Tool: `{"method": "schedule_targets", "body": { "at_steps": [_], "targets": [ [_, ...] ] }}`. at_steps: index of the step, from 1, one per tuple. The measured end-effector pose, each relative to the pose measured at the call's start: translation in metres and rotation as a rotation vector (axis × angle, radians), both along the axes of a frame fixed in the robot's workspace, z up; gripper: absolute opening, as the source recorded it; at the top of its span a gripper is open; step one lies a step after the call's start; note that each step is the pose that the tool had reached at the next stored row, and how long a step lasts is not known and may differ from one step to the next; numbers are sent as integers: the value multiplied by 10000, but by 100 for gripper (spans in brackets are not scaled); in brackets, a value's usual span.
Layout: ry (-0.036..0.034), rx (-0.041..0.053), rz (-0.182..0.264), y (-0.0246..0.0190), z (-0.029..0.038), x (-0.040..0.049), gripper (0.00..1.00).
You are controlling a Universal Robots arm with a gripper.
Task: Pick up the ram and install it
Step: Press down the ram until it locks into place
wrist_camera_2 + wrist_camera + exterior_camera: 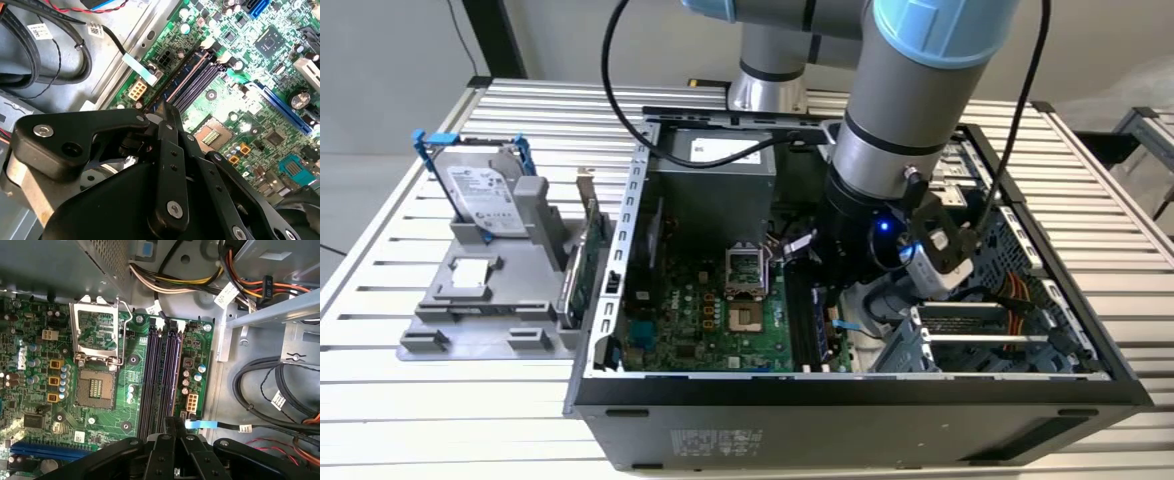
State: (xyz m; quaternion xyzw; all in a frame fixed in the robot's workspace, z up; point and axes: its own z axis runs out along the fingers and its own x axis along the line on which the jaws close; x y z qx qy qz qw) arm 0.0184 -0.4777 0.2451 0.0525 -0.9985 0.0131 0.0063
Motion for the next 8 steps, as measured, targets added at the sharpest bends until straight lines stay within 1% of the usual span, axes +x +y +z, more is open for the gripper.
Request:
{"method": "schedule_targets", "body": {
  "at_steps": [8],
  "targets": [
    [1,0,416,0,-2,-1,0]
  ]
}}
